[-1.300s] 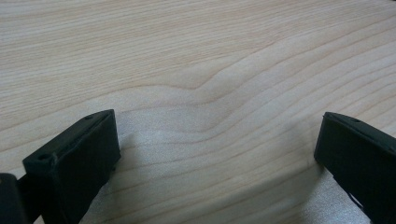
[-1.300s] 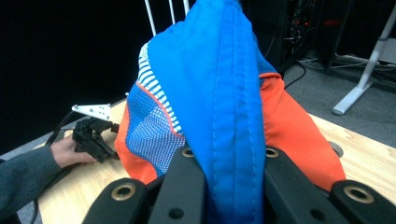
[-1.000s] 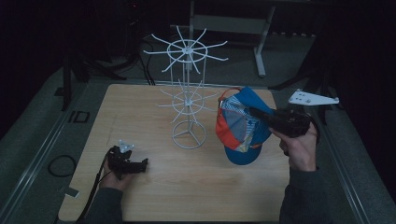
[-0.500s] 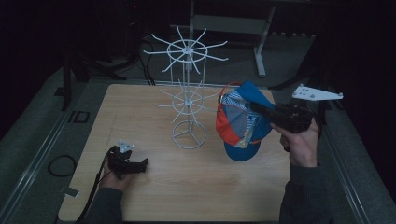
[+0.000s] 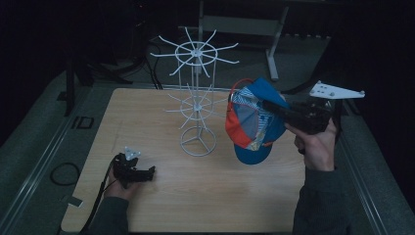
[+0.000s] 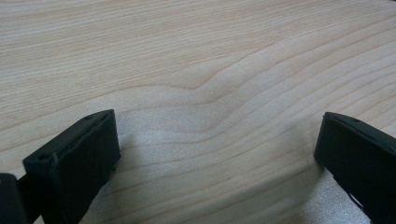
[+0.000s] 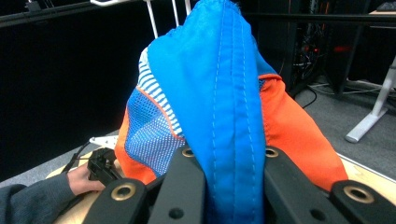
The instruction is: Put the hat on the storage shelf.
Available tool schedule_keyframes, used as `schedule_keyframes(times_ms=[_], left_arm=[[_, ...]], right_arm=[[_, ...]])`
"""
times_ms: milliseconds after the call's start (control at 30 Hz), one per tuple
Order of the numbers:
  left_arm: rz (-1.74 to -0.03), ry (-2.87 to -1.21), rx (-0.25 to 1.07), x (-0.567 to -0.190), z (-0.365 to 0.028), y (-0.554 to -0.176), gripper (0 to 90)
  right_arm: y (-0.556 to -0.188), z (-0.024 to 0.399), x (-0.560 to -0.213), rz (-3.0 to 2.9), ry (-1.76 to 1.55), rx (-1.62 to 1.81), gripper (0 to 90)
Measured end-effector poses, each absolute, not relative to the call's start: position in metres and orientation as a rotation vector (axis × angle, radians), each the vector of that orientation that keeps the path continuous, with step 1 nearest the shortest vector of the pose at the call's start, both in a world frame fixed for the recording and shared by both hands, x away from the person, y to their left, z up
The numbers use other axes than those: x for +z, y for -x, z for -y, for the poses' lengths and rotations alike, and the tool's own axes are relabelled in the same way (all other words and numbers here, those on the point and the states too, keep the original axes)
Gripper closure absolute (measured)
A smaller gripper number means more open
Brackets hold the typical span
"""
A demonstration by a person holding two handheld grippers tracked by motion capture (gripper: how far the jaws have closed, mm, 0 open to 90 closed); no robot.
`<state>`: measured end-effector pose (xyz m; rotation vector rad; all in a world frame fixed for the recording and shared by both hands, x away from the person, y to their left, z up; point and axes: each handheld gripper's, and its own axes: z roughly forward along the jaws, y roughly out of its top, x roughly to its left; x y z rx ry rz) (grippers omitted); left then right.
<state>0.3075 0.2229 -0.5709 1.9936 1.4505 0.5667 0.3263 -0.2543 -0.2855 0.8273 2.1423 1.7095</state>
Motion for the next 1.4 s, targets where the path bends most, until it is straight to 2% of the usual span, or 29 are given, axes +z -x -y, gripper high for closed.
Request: schedule_keyframes(times_ms=[1400], left_arm=[[-1.451, -1.993, 0.567, -0.571, -0.223, -0.308, 0.2]], right_arm=[[-0.329, 0.256, -0.260, -2.047, -0.813, 1.763, 87.4]])
